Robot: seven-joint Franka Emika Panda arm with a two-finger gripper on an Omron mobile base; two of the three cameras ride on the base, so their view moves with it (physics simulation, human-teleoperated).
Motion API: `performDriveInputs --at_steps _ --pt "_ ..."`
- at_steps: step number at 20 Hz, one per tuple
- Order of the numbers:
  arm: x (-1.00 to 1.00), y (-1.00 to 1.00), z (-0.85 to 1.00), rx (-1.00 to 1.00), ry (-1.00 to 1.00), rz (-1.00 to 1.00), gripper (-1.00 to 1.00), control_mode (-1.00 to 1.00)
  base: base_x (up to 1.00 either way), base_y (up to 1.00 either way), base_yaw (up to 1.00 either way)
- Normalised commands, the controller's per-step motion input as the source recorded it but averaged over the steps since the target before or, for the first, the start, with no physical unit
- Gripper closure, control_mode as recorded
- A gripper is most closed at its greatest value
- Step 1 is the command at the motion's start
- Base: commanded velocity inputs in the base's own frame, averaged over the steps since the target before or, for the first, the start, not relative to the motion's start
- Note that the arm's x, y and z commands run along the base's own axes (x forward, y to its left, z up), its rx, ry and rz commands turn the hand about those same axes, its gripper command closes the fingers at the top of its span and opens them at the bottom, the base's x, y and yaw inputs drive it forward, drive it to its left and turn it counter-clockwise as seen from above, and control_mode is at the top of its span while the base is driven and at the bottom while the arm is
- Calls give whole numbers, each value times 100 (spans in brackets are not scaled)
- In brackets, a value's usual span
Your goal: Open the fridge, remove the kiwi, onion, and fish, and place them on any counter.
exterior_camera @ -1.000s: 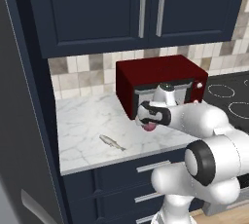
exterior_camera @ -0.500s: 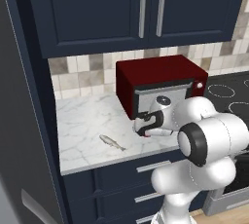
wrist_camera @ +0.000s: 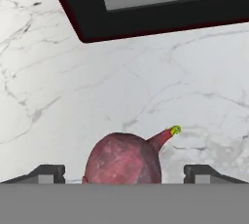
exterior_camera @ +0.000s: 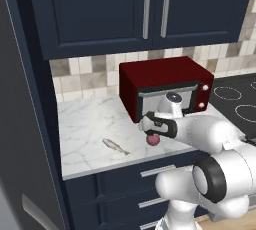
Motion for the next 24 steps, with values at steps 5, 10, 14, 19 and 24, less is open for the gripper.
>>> performDriveInputs --at_steps 5,10,14,19,24 --pt "-28 0 100 7 0 -1 -100 -100 0 0 0" --pt "-54 -1 100 5 10 -2 -100 -100 0 0 0" --pt "-69 -16 100 3 10 -6 -100 -100 0 0 0" --pt "-68 -31 99 -1 2 -3 -100 -100 0 0 0" --pt "-77 -17 70 -5 0 0 -100 -100 0 0 0"
